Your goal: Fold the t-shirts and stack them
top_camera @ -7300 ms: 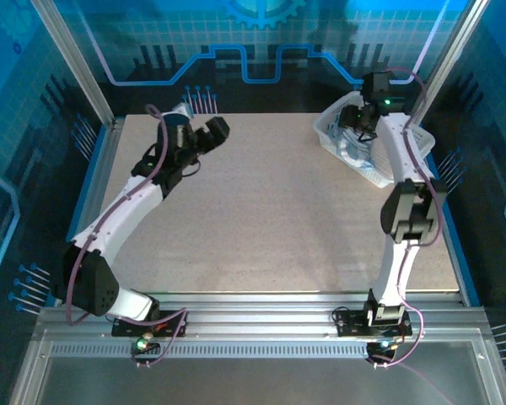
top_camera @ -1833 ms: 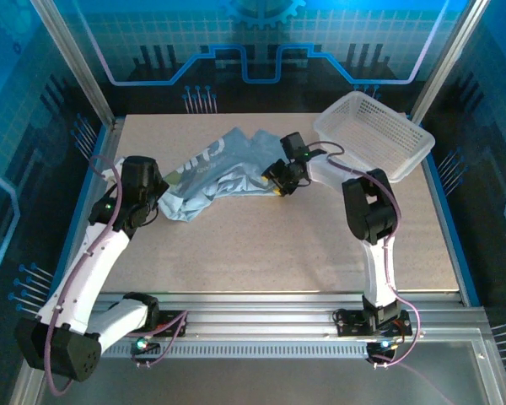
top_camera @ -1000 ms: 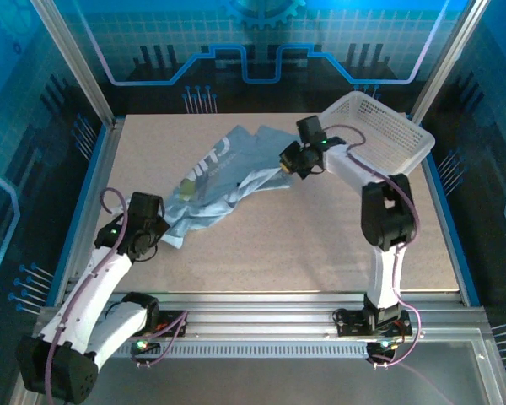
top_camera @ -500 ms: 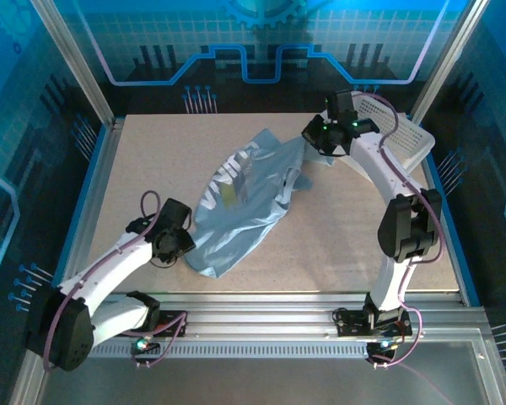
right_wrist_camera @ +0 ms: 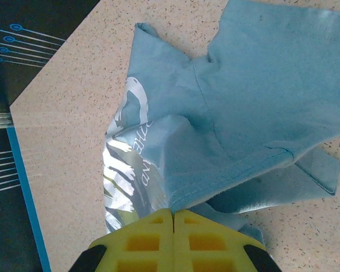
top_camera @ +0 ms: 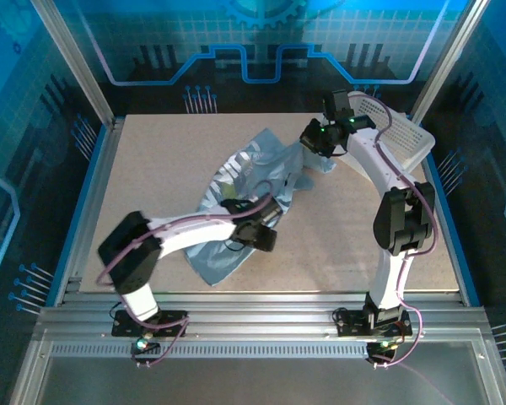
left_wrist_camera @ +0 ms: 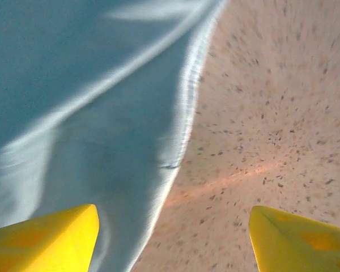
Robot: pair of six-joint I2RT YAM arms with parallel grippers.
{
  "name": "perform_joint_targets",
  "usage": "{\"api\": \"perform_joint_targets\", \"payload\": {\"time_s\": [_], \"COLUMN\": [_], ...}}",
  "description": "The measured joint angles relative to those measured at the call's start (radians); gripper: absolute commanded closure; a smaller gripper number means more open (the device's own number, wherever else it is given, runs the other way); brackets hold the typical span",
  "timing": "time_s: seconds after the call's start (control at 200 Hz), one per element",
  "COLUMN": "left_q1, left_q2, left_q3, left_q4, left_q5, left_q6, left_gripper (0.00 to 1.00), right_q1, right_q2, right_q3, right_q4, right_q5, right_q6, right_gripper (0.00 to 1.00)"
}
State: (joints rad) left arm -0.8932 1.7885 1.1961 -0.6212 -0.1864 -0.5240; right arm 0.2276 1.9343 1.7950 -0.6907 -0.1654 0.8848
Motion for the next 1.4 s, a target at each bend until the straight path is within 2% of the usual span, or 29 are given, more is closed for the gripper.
{"api": "perform_joint_targets", "payload": {"time_s": [0.09,0.15,0.17,0.295,0.46,0.59,0.825,0.935,1.035,1.095,1.165,1.311,1.371,1.396], "left_q1": [-0.013,-0.013,-0.013,-0.013,-0.012,-0.021,-0.085,-0.104,-0.087,-0.051,0.04,0.338,0.449,0.491], "left_q2": [0.104,0.153,0.162,0.193,0.187,0.118,-0.111,-0.185,-0.262,-0.309,-0.387,-0.551,-0.587,-0.598], "left_q3": [0.043,0.07,0.089,0.129,0.145,0.173,0.391,0.488,0.515,0.509,0.453,0.222,0.127,0.087], "left_q4": [-0.005,-0.013,-0.026,-0.023,-0.035,-0.035,0.041,0.093,0.13,0.143,0.183,0.232,0.225,0.217], "left_q5": [-0.011,-0.025,-0.029,-0.098,-0.189,-0.205,-0.061,0.012,0.051,0.064,0.08,0.093,0.087,0.087], "left_q6": [0.02,0.032,0.034,0.051,0.074,0.112,0.203,0.209,0.183,0.156,0.095,-0.08,-0.147,-0.177], "left_gripper": [0.29,0.39,0.46,1.0,1.0,1.0,1.0,1.0,1.0,1.0,1.0,1.0,1.0,1.0], "right_q1": [-0.01,-0.018,-0.02,-0.035,-0.064,-0.105,-0.188,-0.211,-0.214,-0.211,-0.198,-0.108,-0.057,-0.038], "right_q2": [0.0,0.0,0.0,-0.008,-0.062,-0.143,-0.256,-0.275,-0.269,-0.238,-0.135,0.251,0.397,0.439], "right_q3": [0.0,0.0,0.0,0.0,-0.002,-0.002,0.093,0.18,0.276,0.367,0.562,1.101,1.21,1.217], "right_q4": [-0.006,-0.006,-0.006,-0.007,-0.012,-0.011,0.032,0.094,0.156,0.176,0.198,0.25,0.284,0.291], "right_q5": [-0.008,-0.014,-0.017,-0.026,-0.024,0.0,0.066,0.095,0.106,0.101,0.072,-0.034,-0.089,-0.106], "right_q6": [-0.004,-0.008,-0.008,-0.014,-0.022,-0.031,-0.052,-0.06,-0.058,-0.048,-0.037,0.025,0.074,0.088], "right_gripper": [1.0,1.0,1.0,1.0,1.0,1.0,1.0,1.0,1.0,1.0,1.0,1.0,0.67,0.57]}}
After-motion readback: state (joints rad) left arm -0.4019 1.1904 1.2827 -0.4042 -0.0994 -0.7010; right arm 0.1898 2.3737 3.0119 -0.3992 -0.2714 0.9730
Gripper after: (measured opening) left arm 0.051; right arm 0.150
